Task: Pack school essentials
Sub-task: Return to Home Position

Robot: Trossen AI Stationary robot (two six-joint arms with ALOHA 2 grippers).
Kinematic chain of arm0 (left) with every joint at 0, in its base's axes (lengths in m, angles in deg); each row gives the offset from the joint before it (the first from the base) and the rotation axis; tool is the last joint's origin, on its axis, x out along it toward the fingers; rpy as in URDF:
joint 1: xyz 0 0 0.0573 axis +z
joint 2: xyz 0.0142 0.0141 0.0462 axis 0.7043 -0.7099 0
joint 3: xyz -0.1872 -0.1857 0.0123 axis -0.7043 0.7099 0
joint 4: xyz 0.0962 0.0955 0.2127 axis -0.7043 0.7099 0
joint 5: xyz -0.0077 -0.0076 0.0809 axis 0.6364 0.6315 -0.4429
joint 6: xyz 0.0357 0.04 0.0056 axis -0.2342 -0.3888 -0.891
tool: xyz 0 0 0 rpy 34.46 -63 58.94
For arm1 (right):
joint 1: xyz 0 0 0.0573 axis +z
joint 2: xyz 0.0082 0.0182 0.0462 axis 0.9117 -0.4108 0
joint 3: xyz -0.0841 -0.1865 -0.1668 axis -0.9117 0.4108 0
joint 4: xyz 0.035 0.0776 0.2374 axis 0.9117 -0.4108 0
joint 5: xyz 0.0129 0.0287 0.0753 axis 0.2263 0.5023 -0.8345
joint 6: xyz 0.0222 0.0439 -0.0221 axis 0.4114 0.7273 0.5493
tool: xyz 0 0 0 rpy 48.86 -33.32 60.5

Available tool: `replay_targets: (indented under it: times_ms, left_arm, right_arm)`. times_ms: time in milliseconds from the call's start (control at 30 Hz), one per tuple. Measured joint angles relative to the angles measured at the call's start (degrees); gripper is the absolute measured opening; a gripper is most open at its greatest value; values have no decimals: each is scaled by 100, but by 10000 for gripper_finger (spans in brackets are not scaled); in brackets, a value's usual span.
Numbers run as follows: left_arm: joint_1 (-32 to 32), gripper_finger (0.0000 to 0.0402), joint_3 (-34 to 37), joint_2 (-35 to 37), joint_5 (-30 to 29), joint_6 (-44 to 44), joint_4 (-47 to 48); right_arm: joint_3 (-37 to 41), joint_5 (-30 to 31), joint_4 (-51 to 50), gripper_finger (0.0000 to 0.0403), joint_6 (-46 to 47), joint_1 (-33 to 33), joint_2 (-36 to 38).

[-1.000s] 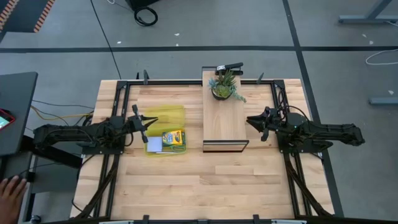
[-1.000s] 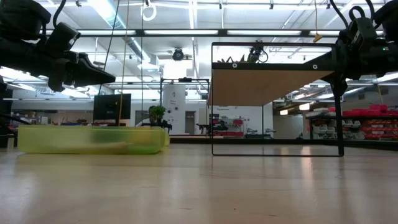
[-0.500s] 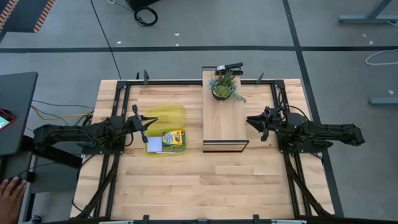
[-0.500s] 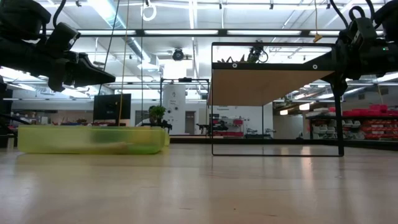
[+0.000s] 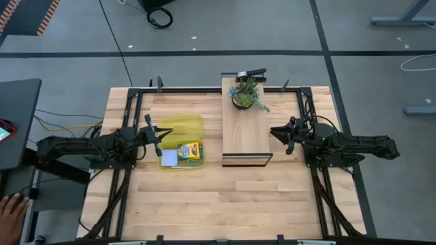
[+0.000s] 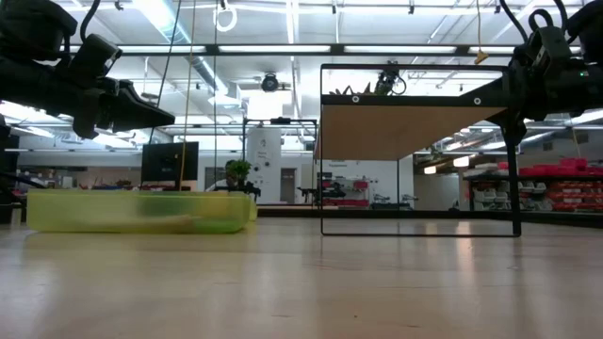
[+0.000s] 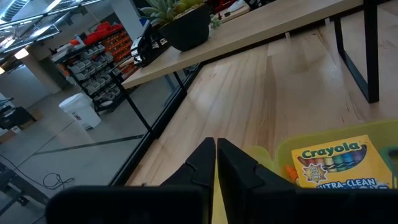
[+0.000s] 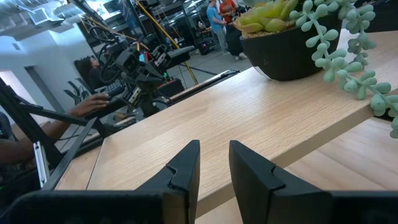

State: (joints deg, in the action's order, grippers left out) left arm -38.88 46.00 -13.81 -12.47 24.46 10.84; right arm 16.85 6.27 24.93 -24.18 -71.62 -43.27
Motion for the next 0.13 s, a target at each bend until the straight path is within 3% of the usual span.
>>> replay_targets:
  times_ms: [133]
  left_arm:
    - [1,28,0,0,0,0,-1]
  right_arm:
    - [0,-1,2,93,0,-1,0]
